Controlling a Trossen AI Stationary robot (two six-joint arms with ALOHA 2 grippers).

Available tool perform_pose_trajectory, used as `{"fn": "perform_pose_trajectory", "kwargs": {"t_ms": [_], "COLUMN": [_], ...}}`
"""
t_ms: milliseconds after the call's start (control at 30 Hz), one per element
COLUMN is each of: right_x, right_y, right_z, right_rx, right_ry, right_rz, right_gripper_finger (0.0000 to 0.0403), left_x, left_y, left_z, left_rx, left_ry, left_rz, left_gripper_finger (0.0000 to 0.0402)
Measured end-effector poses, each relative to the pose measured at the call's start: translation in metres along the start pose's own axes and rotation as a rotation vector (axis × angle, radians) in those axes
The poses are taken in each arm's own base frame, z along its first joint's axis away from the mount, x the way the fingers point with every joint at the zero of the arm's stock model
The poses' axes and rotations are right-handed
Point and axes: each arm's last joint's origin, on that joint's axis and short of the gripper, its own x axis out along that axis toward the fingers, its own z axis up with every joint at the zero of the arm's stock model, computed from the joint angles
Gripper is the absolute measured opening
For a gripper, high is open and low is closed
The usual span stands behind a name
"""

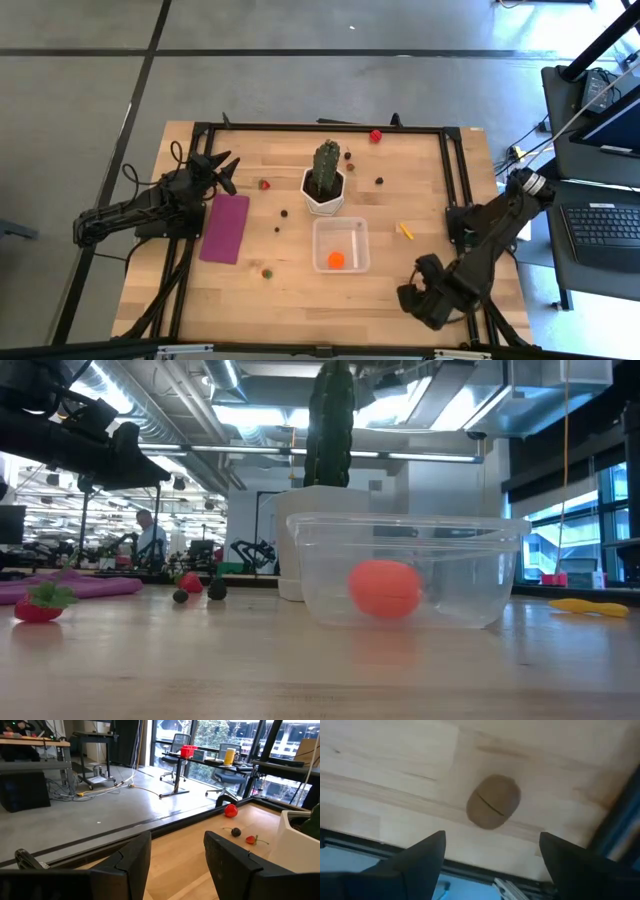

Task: Pick and placing Produce into tupperware
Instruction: Put the brown kiwi into the transparent bin

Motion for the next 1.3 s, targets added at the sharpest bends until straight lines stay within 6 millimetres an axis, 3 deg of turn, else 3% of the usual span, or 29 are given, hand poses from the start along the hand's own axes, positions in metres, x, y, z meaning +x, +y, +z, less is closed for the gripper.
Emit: {"fn": "perform_pose_trajectory", "kwargs": {"t_ms": [200,400,1300], "right_x": [0.036,0.052,0.053], "right_y": [-0.009,-0.016,-0.014], "right_z": [-0.001,0.005,0.004], "right_rx": [0.084,0.095,-0.007], "right_ry": [0.011,-0.010,0.008], "right_rz": [0.047,0.038,0.056], "right_gripper_finger": [0.0322,0.0322,0.0322], "left_x": [0.000,0.000,0.000], "left_y": [0.000,0.000,0.000], "left_z": [0.000,0.000,0.000], "left_rx": [-0.002,-0.002,0.001], "left_ry": [0.000,0.000,0.000], "left_rz": [0.000,0.000,0.000], "left_gripper_finger": [0.0176,0.0176,0.0176]}}
